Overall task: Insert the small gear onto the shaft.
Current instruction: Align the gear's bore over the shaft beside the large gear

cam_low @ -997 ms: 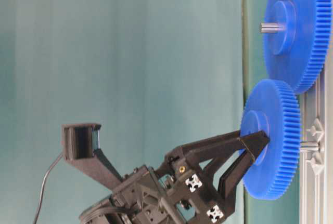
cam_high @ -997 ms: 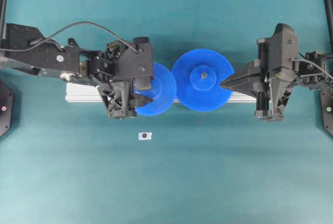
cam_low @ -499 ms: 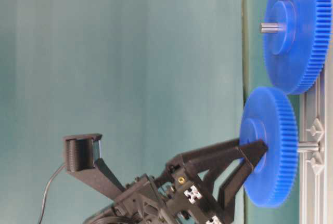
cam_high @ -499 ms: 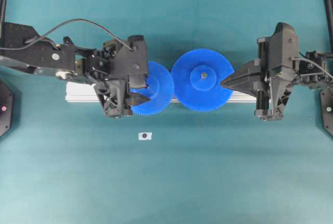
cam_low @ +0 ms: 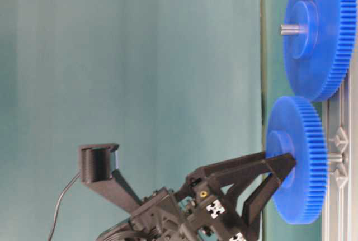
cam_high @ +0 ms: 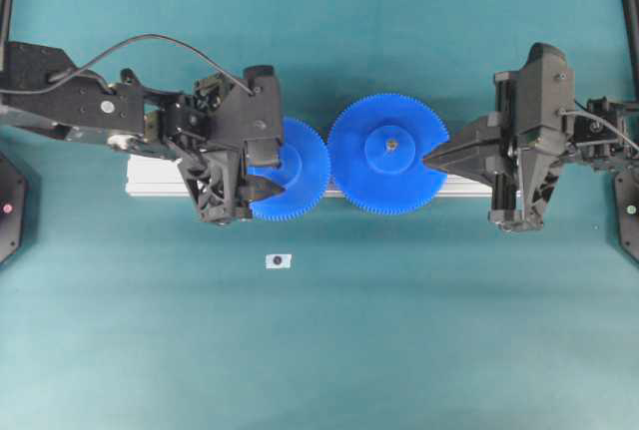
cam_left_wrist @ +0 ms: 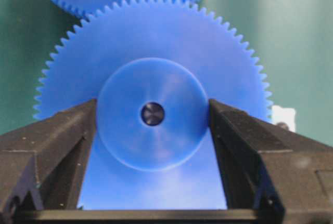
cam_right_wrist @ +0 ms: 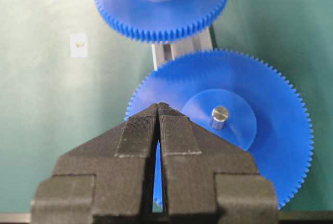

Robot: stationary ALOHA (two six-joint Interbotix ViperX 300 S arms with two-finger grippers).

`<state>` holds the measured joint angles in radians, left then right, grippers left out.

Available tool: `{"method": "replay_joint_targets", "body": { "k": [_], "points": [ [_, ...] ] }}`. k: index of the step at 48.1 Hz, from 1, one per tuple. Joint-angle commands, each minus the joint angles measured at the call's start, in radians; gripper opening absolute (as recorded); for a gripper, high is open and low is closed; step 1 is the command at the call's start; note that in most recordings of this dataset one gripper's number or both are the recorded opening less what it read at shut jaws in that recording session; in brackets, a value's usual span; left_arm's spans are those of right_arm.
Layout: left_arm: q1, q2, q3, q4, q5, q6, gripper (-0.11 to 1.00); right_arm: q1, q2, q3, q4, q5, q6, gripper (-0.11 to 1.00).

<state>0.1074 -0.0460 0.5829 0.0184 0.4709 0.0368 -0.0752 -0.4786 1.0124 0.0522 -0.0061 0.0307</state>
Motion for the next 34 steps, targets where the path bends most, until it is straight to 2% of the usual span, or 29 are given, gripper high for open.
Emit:
{"method": "replay_joint_targets", "body": {
  "k": [1, 17, 34],
  "points": [
    [0.012, -0.011, -0.023, 0.003, 0.002, 0.003, 0.72, -0.002, -0.011, -0.009, 0.000, -0.009, 0.006, 0.05],
    [0.012, -0.021, -0.067, 0.003, 0.011, 0.003, 0.72, -0.002, -0.012, -0.008, 0.000, -0.009, 0.006, 0.05],
    [0.012, -0.021, -0.063, 0.003, 0.012, -0.002, 0.72, -0.002, -0.011, -0.009, 0.000, -0.009, 0.005, 0.05]
  ]
}}
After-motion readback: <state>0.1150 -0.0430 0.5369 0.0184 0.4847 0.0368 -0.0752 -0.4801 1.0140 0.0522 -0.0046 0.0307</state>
